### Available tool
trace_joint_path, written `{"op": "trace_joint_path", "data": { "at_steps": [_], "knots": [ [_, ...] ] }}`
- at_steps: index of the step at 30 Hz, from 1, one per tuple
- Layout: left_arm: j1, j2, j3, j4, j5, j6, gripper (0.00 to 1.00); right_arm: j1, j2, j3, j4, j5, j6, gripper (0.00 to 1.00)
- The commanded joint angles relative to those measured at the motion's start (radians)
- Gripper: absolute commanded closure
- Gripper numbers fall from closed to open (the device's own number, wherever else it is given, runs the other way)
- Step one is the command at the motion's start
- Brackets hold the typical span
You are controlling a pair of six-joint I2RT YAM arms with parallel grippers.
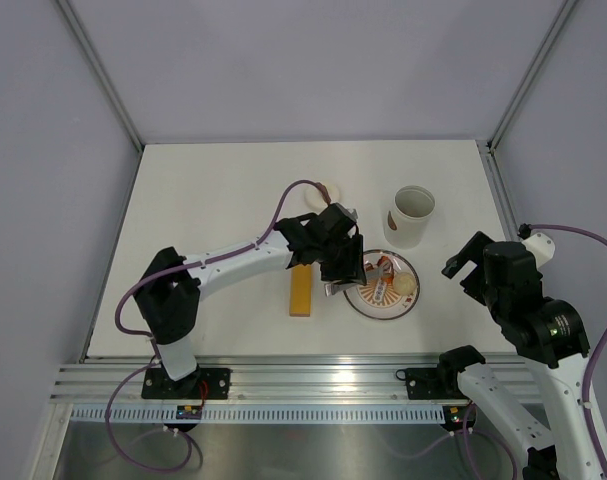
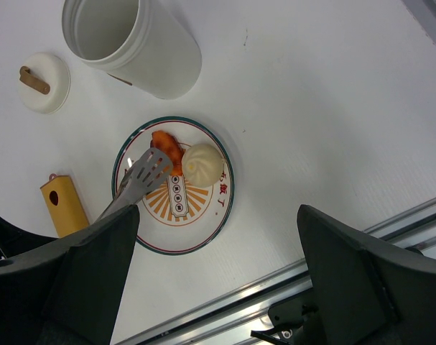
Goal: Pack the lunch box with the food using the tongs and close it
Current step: Pick up the fake food from the plate.
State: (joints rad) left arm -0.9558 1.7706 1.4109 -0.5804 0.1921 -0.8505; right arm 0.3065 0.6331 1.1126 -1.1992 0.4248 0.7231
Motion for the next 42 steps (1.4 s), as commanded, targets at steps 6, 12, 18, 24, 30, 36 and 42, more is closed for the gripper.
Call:
{"op": "trace_joint_path", "data": {
  "at_steps": [6,12,18,24,30,36,42],
  "knots": [
    [0.000,0.010,0.031,0.033,-0.016,0.004,0.47,0.002,0.004,0.009,0.004,0.008,0.010,0.00],
    [0.000,0.049,0.051,0.042,0.004,0.002,0.48,0.002,-0.003,0.010,-0.002,0.011,0.012,0.01],
    [0.000,0.066,0.065,0.042,0.012,0.004,0.48,0.002,0.000,0.016,0.000,0.012,0.012,0.00],
    [0.000,0.069,0.074,0.044,0.032,0.008,0.50,0.002,-0.004,0.012,0.000,0.012,0.015,0.00],
    [0.000,0.076,0.099,0.047,0.084,0.018,0.50,0.003,-0.003,0.012,0.001,0.011,0.013,0.01],
    [0.000,0.089,0.091,0.063,0.106,0.010,0.50,0.003,0.000,0.012,0.004,0.009,0.013,0.01],
    [-0.001,0.101,0.089,0.071,0.115,0.004,0.52,0.002,-0.003,0.013,0.001,0.011,0.013,0.01]
  ]
}}
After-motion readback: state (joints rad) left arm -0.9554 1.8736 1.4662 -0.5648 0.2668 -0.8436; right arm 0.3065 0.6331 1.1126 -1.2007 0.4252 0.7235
